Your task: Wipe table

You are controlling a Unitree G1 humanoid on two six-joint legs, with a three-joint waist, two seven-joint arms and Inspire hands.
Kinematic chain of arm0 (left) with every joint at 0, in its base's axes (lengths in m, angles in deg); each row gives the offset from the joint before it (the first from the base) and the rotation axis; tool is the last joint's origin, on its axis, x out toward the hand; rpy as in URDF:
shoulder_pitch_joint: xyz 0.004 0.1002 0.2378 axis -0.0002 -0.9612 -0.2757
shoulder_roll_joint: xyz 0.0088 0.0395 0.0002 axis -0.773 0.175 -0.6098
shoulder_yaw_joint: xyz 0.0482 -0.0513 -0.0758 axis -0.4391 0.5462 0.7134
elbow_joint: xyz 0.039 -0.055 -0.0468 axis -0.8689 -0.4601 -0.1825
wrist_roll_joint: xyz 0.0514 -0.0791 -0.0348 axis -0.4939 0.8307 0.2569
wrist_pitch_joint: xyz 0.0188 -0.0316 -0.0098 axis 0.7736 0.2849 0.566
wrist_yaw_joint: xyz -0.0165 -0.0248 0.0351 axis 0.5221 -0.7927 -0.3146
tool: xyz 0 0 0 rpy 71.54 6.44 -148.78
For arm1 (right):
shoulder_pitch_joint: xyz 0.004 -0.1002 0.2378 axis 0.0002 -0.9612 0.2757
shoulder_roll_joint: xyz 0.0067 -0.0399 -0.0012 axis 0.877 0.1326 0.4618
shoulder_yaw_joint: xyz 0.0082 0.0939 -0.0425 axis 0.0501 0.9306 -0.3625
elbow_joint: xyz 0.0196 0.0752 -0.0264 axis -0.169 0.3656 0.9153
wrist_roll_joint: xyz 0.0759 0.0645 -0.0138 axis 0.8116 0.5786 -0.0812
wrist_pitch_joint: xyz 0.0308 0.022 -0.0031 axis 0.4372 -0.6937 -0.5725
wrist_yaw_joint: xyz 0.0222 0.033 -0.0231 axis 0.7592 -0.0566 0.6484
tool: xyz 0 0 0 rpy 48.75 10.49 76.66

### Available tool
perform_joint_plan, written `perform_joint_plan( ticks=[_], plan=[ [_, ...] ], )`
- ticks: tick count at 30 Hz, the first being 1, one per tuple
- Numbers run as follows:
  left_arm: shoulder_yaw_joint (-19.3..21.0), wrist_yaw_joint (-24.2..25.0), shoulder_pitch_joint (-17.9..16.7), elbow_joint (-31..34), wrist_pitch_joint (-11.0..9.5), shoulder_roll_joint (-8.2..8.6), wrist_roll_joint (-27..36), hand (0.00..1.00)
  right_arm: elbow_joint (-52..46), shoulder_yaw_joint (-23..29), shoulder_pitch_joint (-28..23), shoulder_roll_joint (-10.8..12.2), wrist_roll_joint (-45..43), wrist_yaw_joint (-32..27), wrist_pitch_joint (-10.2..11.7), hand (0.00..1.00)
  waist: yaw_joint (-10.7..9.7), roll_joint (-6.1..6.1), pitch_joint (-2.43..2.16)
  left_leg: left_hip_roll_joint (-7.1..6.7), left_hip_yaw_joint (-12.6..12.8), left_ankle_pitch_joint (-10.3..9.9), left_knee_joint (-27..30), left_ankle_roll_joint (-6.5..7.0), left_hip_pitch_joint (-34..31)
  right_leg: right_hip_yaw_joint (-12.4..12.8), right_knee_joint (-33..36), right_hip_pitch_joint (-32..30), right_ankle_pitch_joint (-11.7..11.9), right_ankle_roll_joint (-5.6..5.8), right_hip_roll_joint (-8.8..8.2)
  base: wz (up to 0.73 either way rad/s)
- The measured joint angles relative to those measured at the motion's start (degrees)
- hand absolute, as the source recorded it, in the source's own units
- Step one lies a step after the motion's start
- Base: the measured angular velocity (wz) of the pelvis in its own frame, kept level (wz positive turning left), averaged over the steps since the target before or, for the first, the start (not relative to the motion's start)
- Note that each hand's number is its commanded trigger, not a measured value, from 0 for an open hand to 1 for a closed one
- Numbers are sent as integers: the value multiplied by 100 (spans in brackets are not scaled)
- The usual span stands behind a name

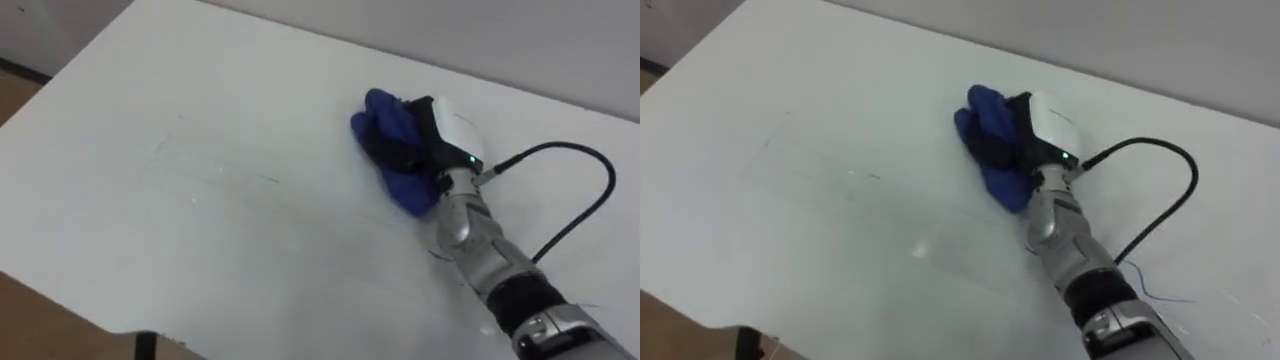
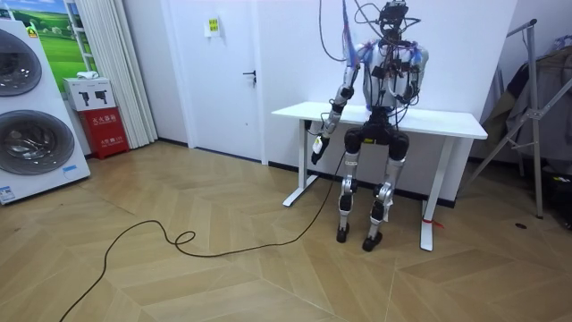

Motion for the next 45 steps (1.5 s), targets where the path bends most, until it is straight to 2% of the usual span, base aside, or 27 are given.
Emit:
perform_joint_plan(
  ticks=[1, 2, 5, 6, 7, 9, 10, 13, 16, 21, 23, 24, 25, 26, 28, 29, 30, 31, 32, 33, 34, 35, 36, 37, 40, 42, 45],
  plan=[
    [24, -21, -95, -21, -3, -30, -13, 0, 71, 114, -203, -93, -4, -170, 216, 100, -141, -19, -4, -28, -30, 0, -20, 0, 64, -2, -18, 93, 0, 9, -15, 36],
    [34, -35, -132, -35, -2, -50, -31, 0, 97, 200, -321, -145, -14, -262, 297, 100, -231, -20, -3, -46, -34, 1, -37, 1, 101, 1, -29, 143, -2, 16, -24, 42],
    [487, -76, -264, -43, -9, -82, -328, 0, 155, 978, -1098, -435, -251, -741, 561, 100, -520, -59, -14, -107, -26, 29, -110, 64, 218, 66, -145, 317, 31, 130, -70, 26],
    [522, -147, -280, -49, -11, -146, -344, 0, 160, 1265, -1463, -552, -211, -950, 623, 100, -657, -76, -54, -143, -24, 42, -112, 95, 230, 58, -217, 380, 54, 171, -80, 6],
    [584, -162, -291, -110, -16, -225, -342, 0, 212, 1538, -1812, -621, -39, -1146, 636, 100, -704, -93, -124, -161, -8, 25, -105, 128, 237, 80, -211, 384, 54, 207, -101, 0],
    [697, -195, -301, -129, -15, -311, -344, 0, 401, 1902, -2204, -710, 229, -1379, 680, 100, -824, -86, -184, -166, 30, -52, -83, 250, 265, 124, -206, 434, 32, 276, -99, -4],
    [705, -213, -304, -122, -15, -336, -342, 0, 541, 2129, -2380, -754, 323, -1480, 689, 100, -914, -67, -195, -173, 39, -75, -83, 285, 279, 162, -200, 464, 48, 303, -85, -6],
    [818, -219, -364, -52, -13, -335, -236, 0, 665, 2473, -2740, -781, 493, -1666, 689, 100, -965, -57, -203, -176, 170, -96, -81, 330, 337, 408, -199, 443, 81, 355, -99, -30],
    [887, -214, -404, 210, -9, -323, -295, 0, 687, 2679, -2984, -783, 518, -1786, 713, 100, -1089, -81, -220, -184, 254, -58, -85, 392, 302, 453, -179, 362, 131, 390, -152, -9],
    [883, -234, -336, 245, -11, -270, -363, 0, 686, 2778, -3034, -725, 457, -1814, 710, 100, -1272, -71, -232, -197, 289, -40, -94, 439, 319, 479, -189, 382, 248, 432, -125, -5],
    [762, -259, -253, 239, -11, -217, -330, 0, 646, 2764, -3024, -661, 429, -1849, 648, 100, -1256, -59, -236, -195, 292, -50, -88, 453, 316, 481, -192, 383, 261, 433, -120, -7],
    [612, -284, -169, 203, -14, -182, -321, 0, 496, 2723, -3021, -618, 417, -1849, 515, 100, -1191, -46, -233, -185, 333, -50, -93, 453, 307, 523, -195, 348, 275, 431, -114, -16],
    [520, -288, -127, 168, -20, -168, -287, 0, 398, 2677, -2965, -598, 415, -1849, 414, 100, -1156, -33, -228, -181, 349, -54, -90, 452, 282, 548, -202, 329, 289, 428, -107, -34],
    [248, -306, -15, 29, -43, -146, -141, 0, 132, 2569, -2852, -524, 414, -1848, 181, 100, -1126, -8, -220, -146, 428, -56, -89, 447, 248, 582, -196, 265, 328, 405, -86, -65],
    [-283, -377, 299, -353, -48, -13, -8, 0, -482, 2145, -2599, -232, 286, -1817, -340, 100, -811, 11, -205, -10, 845, -43, -146, 406, 191, 649, -188, 35, 460, 313, -22, -103],
    [-410, -376, 392, -459, -33, 20, 1, 0, -657, 1884, -2522, -182, 220, -1768, -437, 100, -745, 24, -196, 34, 944, -45, -141, 393, 164, 648, -187, -23, 503, 285, 3, -104],
    [-692, -375, 554, -618, -1, 51, 22, 0, -993, 1224, -2330, -104, 141, -1613, -575, 100, -621, 33, -175, 72, 962, -46, -130, 357, 112, 668, -196, -129, 570, 219, 51, -71],
    [-933, -376, 716, -707, 22, 51, 106, 0, -1188, 542, -2051, 43, -103, -1440, -645, 100, -595, 43, -152, 106, 963, -37, -117, 320, 37, 696, -199, -210, 607, 174, 94, -49],
    [-1017, -376, 758, -757, 20, 52, 105, 0, -1263, 233, -1916, 105, -247, -1342, -662, 100, -571, 48, -130, 121, 958, -39, -117, 277, 7, 686, -196, -245, 616, 158, 106, -8],
    [-1113, -376, 905, -764, -2, 63, 106, 0, -1289, -335, -1567, 238, -552, -1126, -651, 100, -480, 71, -54, 141, 925, -21, -119, 254, -42, 661, -195, -288, 624, 140, 125, 5],
    [-1185, -378, 1010, -759, -6, 72, 115, 0, -1278, -838, -1253, 380, -740, -905, -652, 100, -321, 97, -11, 156, 889, 4, -116, 226, -128, 615, -177, -376, 617, 99, 115, 9],
    [-1218, -378, 1067, -742, -6, 75, 126, 0, -1250, -1040, -1106, 432, -826, -795, -651, 100, -266, 107, 2, 157, 858, 22, -112, 209, -178, 572, -174, -428, 605, 63, 114, 25],
    [-1236, -378, 1114, -742, -7, 100, 189, 0, -1216, -1333, -829, 530, -979, -633, -641, 100, -181, 134, 72, 147, 736, 76, -117, 186, -263, 499, -162, -497, 581, 22, 109, 39],
    [-1236, -373, 1184, -714, -8, 113, 223, 0, -1185, -1567, -597, 625, -1075, -573, -597, 100, -36, 118, 109, 113, 672, 151, -126, 142, -354, 388, -101, -604, 521, -41, 87, 40],
    [-1241, -377, 1135, -685, 10, 115, 221, 0, -971, -1937, -176, 733, -1205, -573, -427, 100, 130, 101, 120, 82, 436, 258, -130, 91, -580, 164, -85, -753, 436, -101, 76, 48],
    [-1239, -367, 1139, -687, 26, 120, 224, 0, -825, -1971, -31, 736, -1294, -576, -322, 100, 216, 96, 117, 59, 289, 273, -136, 71, -637, 24, -95, -749, 395, -117, 71, 44],
    [-1234, -345, 1155, -691, 26, 115, 226, 0, -742, -1925, -15, 674, -1289, -621, -139, 100, 195, 85, 112, 17, 168, 284, -146, 55, -616, -116, -116, -657, 312, -102, 44, 27]
  ],
)
